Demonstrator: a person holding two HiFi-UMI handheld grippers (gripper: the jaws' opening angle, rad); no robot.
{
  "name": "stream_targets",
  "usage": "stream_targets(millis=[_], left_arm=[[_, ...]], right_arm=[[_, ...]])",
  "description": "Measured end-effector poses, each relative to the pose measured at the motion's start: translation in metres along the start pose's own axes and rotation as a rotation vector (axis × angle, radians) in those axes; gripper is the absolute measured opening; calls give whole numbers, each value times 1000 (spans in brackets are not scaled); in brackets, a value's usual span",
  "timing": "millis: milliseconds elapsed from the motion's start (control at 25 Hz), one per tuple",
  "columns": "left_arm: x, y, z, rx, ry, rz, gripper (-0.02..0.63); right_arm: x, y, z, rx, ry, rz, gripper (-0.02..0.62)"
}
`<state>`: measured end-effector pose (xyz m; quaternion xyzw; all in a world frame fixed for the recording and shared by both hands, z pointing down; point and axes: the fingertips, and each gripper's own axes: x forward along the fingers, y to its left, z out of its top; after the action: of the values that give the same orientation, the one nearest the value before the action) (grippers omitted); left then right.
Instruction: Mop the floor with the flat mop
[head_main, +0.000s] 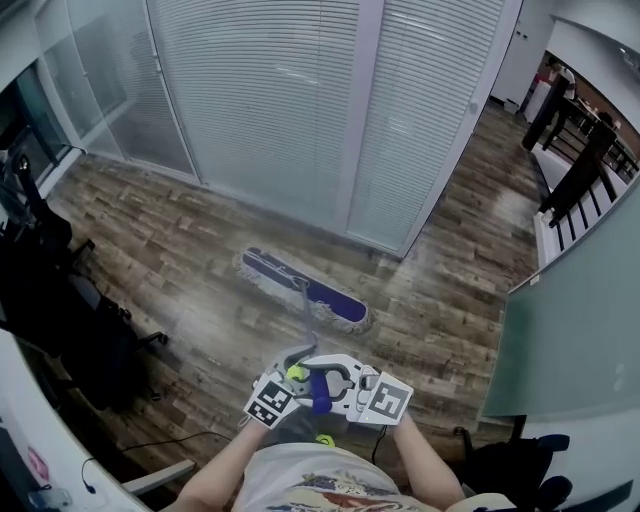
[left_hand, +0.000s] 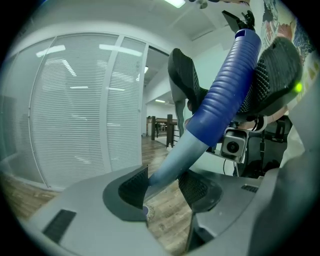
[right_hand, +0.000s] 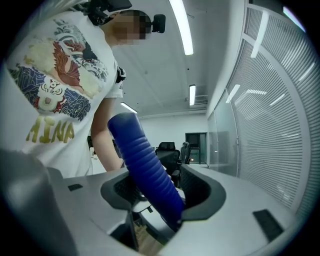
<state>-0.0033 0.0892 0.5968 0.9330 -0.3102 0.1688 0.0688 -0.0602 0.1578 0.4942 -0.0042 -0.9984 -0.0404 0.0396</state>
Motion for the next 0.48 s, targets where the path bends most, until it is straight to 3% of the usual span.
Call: stream_targets(millis=[480], left_arm=[[66, 194, 34, -16, 4, -28, 170]], right_arm=[[59, -203, -6, 31, 2, -31, 227]])
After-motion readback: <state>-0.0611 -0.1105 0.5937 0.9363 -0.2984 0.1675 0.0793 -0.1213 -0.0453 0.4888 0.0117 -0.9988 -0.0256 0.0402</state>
